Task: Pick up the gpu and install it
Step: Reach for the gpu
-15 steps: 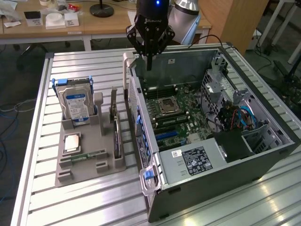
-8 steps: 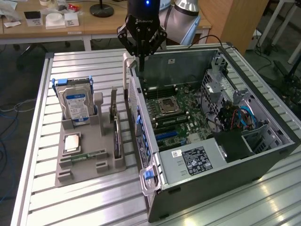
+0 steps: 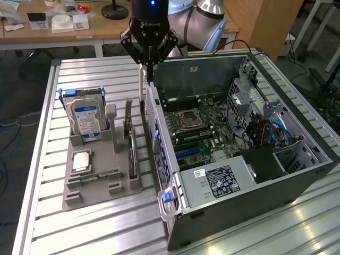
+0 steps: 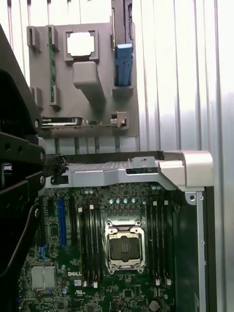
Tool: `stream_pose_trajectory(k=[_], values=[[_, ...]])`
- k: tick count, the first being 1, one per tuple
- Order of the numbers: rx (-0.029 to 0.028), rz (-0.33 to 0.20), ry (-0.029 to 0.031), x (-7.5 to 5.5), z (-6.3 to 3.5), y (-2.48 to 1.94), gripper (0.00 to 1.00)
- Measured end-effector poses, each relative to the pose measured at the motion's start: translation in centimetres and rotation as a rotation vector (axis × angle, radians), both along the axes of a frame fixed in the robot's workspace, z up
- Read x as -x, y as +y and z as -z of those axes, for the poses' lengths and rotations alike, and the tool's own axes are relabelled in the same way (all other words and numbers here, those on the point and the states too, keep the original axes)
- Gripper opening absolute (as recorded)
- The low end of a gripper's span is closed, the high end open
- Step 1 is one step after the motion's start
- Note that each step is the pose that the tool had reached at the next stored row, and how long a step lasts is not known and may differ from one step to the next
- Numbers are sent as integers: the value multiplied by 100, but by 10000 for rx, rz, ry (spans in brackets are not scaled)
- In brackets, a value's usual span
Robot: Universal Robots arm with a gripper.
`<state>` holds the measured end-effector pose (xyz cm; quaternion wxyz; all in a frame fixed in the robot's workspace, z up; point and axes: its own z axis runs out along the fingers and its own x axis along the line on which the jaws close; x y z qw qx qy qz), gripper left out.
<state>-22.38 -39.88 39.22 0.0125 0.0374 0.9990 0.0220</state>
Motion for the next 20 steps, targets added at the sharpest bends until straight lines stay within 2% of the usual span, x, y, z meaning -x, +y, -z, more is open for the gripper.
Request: stream_pose_trajectory(k=[15, 20], values=[[0, 0, 1, 410, 6, 9, 11], [1, 0, 0, 473, 7, 9, 11]])
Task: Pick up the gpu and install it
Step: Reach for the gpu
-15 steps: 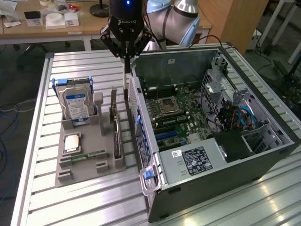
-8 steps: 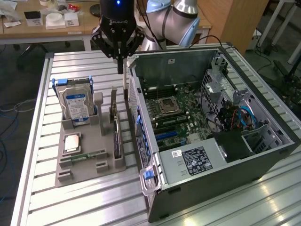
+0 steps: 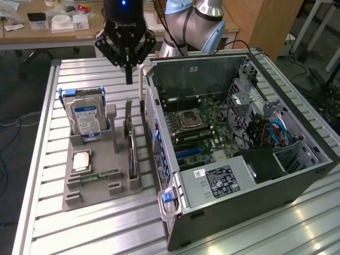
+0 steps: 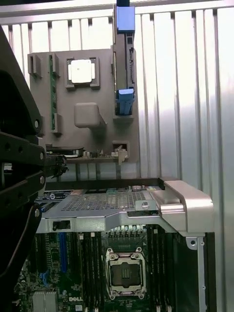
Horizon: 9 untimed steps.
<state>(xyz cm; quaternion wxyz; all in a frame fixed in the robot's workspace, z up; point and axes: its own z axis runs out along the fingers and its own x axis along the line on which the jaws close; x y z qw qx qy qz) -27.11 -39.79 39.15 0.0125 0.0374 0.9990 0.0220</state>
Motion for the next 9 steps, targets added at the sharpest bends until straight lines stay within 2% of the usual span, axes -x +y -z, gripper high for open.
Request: stream_pose_trajectory(k=[9], values=[[0, 1, 1, 6, 0, -7, 11]])
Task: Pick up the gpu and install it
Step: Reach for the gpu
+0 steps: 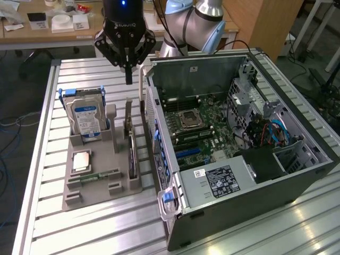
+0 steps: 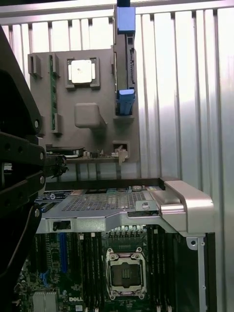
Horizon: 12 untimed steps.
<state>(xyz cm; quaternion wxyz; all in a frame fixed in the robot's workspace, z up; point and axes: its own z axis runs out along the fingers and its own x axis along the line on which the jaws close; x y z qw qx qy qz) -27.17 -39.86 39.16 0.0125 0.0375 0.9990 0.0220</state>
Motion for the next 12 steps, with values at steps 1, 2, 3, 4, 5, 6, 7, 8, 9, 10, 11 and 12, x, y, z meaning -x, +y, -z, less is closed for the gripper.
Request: stream_pose_trajectory(k=[1, 2, 3, 4, 5, 6, 7, 8, 9, 10, 11, 12], values=[[0, -1, 0, 1, 0, -5, 11], [0, -2, 0, 3, 0, -12, 11], [0, -1, 0, 5, 0, -18, 11], [0, -1, 0, 7, 0, -24, 11], [0, -2, 0, 10, 0, -31, 11], [0, -1, 0, 13, 0, -42, 11], [-1, -2, -1, 16, 1, -52, 11], [0, -1, 0, 19, 1, -62, 11], [0, -1, 0, 22, 0, -71, 11], [0, -1, 0, 26, 1, -80, 11], [-1, -1, -1, 31, 1, -91, 11], [0, -2, -1, 36, 2, -103, 11]])
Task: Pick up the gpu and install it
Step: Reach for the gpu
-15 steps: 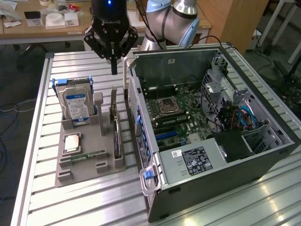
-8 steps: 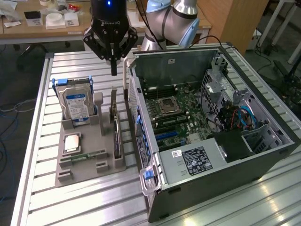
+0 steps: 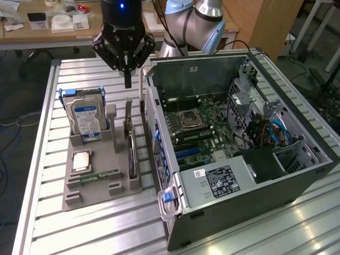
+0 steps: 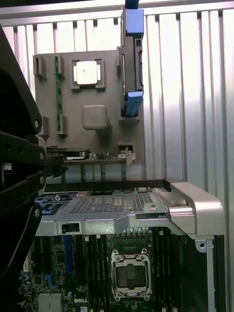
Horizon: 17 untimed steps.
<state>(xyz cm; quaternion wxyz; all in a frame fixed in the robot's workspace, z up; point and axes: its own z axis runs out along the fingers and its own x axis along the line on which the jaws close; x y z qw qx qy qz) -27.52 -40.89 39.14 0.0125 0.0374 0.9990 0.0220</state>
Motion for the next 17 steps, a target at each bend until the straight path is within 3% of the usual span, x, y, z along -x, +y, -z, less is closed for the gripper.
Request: stream_pose_trajectory(k=[13, 17], values=[[3, -1, 1, 147, 15, -140, 11], [2, 0, 8, 155, 28, -233, 11]])
